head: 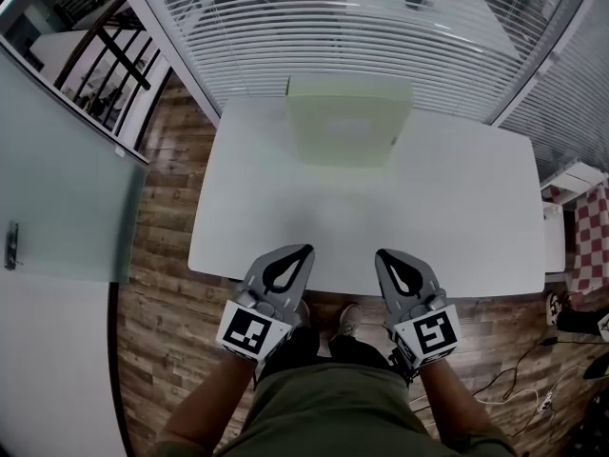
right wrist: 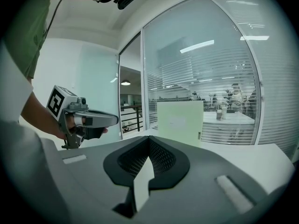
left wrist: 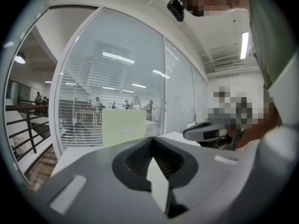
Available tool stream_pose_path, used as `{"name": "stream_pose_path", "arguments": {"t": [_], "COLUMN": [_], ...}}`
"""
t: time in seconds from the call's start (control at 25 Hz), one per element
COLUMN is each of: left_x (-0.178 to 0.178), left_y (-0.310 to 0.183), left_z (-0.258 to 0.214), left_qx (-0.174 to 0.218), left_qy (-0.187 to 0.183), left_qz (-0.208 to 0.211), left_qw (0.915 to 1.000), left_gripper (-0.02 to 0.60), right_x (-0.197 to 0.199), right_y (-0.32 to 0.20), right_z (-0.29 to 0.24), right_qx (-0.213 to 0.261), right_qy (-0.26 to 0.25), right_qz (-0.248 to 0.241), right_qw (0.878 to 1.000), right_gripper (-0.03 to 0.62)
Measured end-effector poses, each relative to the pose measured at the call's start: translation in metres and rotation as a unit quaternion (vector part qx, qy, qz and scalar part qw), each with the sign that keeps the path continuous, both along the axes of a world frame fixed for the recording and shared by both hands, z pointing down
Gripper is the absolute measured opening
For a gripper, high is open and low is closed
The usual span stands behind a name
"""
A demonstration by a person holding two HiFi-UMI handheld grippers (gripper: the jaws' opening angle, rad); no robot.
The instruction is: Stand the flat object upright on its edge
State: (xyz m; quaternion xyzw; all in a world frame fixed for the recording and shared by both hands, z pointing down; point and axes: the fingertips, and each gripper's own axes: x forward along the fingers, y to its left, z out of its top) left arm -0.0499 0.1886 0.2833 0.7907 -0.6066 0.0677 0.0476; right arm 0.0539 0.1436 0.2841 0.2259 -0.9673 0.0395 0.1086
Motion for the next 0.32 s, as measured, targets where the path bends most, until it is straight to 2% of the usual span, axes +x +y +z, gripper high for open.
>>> {"name": "stream_pose_path", "arguments": {"t": [0.32], "left_x": [0.0079], "left_y": [0.0004], "left_z": [0.0001], "left_qx": [-0.003], "left_qy": [0.015], "left_qz": [-0.004], "left_qw": [0.9999], "left_gripper": [-0.002], "right_x": [0.0032], "right_y": [-0.0014], "right_z": [0.0020], "right_qx": [-0.005], "right_qy": [0.000], "right_qz": [-0.004], "right_qw": [1.000], "right_gripper": [0.009]}}
